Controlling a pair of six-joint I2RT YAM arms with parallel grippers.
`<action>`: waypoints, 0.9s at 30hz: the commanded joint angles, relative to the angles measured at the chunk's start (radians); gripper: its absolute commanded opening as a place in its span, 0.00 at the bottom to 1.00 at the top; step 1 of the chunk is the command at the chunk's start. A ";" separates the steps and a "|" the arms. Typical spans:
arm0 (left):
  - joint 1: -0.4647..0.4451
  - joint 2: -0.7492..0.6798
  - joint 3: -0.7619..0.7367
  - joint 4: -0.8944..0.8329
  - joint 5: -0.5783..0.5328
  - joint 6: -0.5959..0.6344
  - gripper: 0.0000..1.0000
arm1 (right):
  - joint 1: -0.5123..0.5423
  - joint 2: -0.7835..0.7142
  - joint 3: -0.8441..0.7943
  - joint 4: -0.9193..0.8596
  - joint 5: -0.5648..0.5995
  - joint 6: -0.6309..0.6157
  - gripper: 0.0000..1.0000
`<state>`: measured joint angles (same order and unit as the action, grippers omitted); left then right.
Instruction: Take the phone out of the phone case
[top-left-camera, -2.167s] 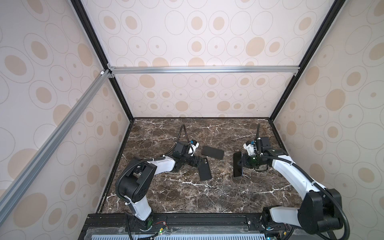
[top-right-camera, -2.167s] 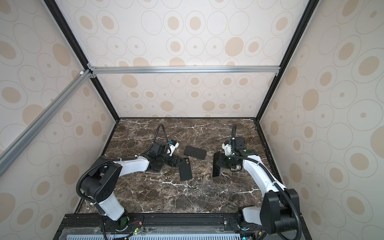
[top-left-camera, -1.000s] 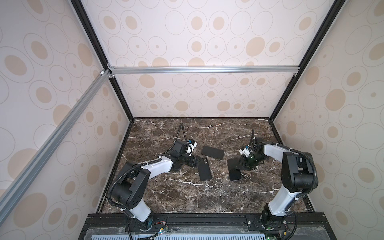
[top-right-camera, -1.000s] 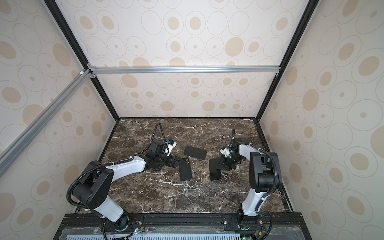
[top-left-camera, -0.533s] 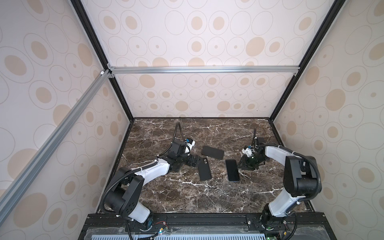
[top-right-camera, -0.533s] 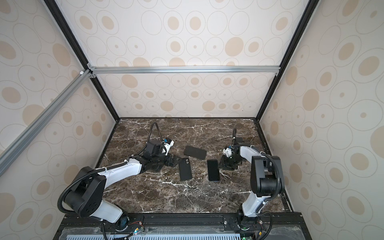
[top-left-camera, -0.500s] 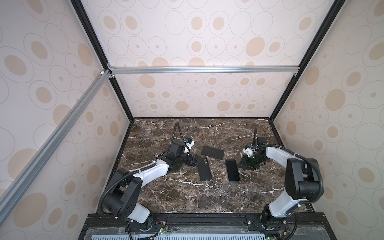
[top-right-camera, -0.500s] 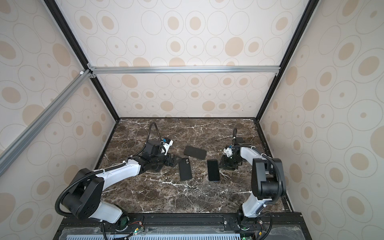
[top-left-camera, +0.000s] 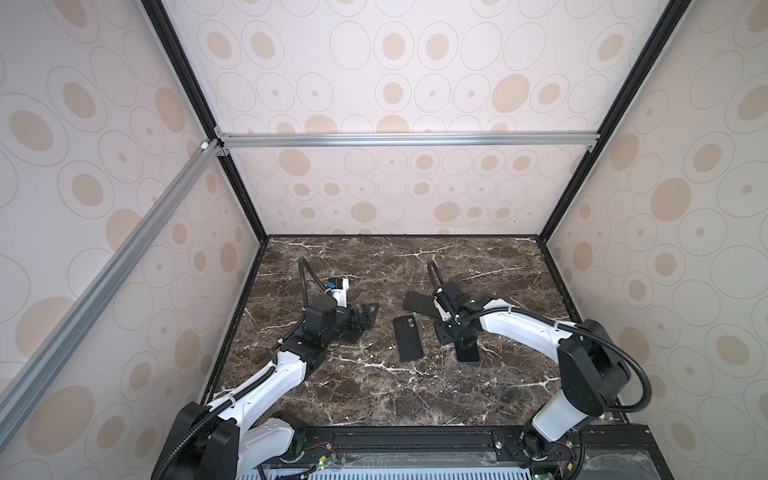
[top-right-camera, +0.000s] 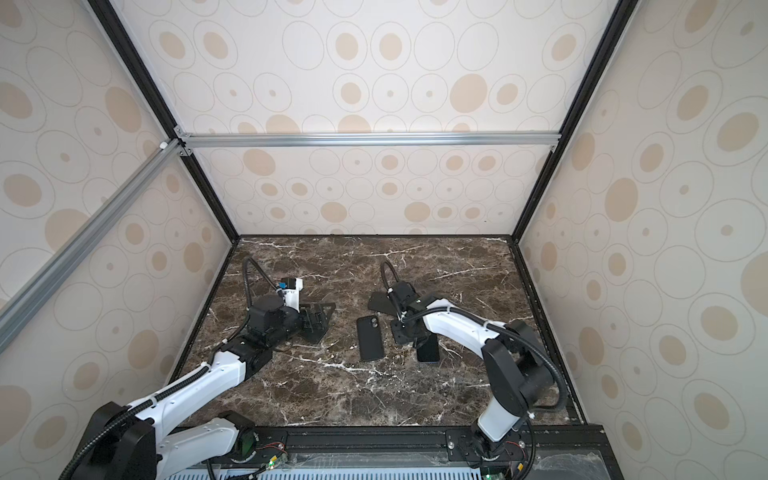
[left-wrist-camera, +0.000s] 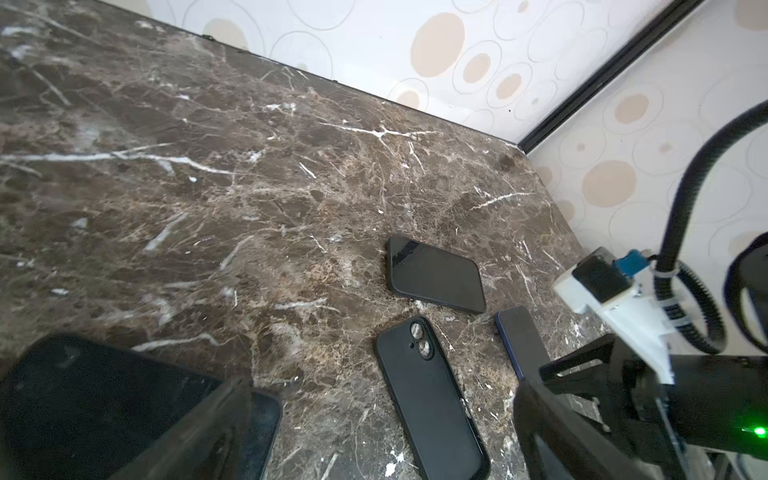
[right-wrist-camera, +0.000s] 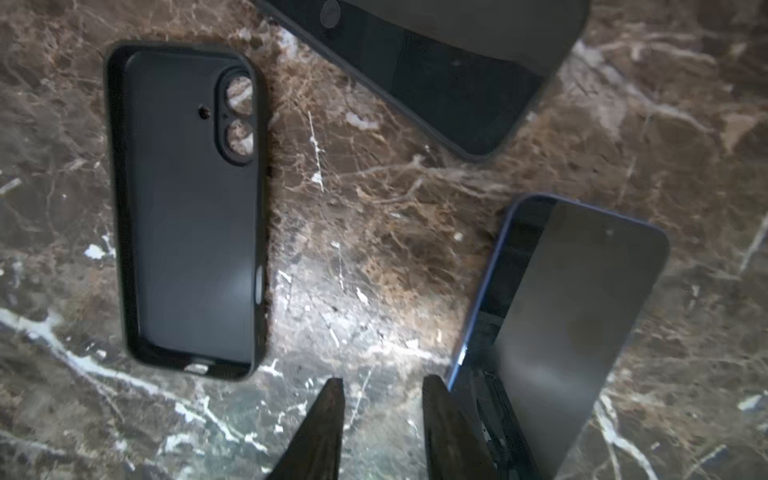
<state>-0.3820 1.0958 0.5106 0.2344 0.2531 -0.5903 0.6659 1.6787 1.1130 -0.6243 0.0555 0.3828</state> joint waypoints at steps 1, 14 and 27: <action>0.046 -0.029 -0.043 0.086 0.101 -0.085 0.99 | 0.054 0.065 0.070 0.025 0.053 0.086 0.33; 0.222 -0.054 -0.191 0.295 0.331 -0.256 0.99 | 0.084 0.230 0.196 0.034 0.014 0.144 0.24; 0.296 -0.056 -0.216 0.262 0.345 -0.263 0.99 | 0.084 0.313 0.256 -0.011 0.016 0.135 0.18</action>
<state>-0.1005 1.0534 0.2897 0.4908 0.5816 -0.8425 0.7460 1.9682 1.3437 -0.5980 0.0631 0.5091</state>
